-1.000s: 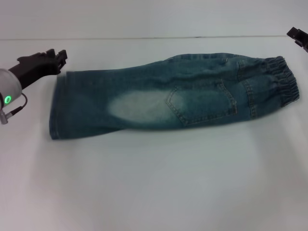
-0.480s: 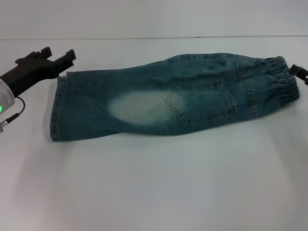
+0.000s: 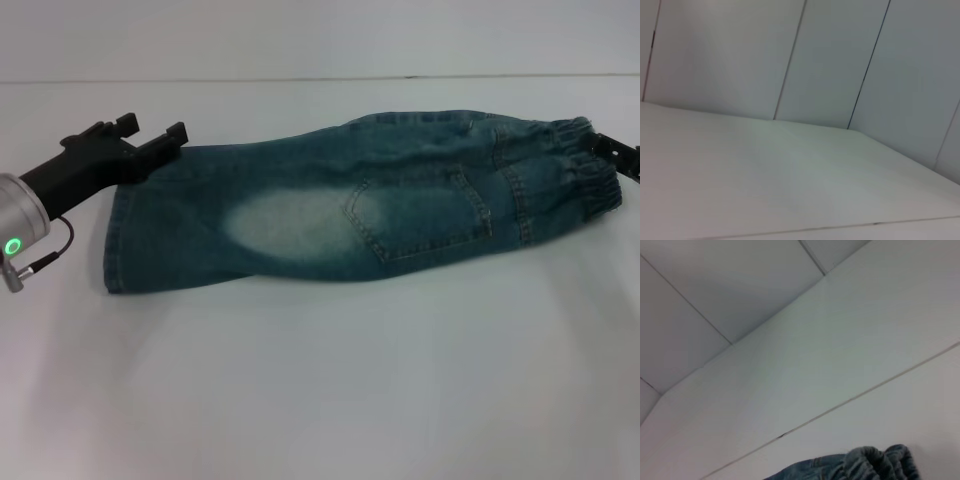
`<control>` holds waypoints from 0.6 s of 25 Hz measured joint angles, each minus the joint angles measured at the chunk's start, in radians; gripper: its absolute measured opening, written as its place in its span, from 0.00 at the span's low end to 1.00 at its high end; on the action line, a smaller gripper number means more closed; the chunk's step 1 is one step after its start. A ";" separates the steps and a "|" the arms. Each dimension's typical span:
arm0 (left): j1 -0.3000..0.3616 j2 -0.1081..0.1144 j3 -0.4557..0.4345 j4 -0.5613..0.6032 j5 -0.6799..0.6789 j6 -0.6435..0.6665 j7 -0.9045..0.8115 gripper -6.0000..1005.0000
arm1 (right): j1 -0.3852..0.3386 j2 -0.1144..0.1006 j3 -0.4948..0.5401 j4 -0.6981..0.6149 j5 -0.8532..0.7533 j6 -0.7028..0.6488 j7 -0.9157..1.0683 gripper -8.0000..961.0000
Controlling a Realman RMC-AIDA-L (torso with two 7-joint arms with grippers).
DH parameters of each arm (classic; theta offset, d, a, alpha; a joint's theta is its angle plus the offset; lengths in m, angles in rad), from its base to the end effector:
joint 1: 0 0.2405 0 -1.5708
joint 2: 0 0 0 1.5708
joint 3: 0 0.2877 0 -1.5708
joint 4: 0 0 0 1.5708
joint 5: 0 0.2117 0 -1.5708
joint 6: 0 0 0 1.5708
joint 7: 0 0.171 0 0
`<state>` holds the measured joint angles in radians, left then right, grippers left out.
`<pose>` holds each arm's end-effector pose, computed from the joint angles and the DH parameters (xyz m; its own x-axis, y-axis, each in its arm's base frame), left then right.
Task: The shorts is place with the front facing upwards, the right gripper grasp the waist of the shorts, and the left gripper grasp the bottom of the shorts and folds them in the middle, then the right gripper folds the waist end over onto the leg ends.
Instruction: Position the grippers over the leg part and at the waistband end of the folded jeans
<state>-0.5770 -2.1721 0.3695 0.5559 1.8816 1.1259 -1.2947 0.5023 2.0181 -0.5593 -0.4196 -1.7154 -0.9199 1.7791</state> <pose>-0.3107 0.4133 -0.0323 0.5900 0.3338 0.7351 0.7731 -0.4962 -0.3952 0.3865 0.4094 0.0081 0.1454 -0.5224 -0.8402 -0.9894 -0.0734 -0.1255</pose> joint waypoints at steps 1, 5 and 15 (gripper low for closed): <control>0.000 0.000 0.001 -0.002 0.000 0.000 0.000 0.80 | 0.008 -0.002 -0.012 0.002 0.000 0.011 0.012 0.93; 0.002 0.000 0.002 -0.007 0.001 0.001 0.000 0.80 | 0.035 -0.009 -0.053 0.007 -0.034 0.045 0.082 0.92; 0.002 0.000 0.048 -0.015 -0.001 0.002 0.000 0.79 | 0.062 -0.021 -0.063 -0.001 -0.153 0.030 0.191 0.84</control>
<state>-0.5752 -2.1721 0.4171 0.5414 1.8802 1.1282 -1.2946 0.5648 1.9968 -0.6221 -0.4203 -1.8686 -0.8896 1.9703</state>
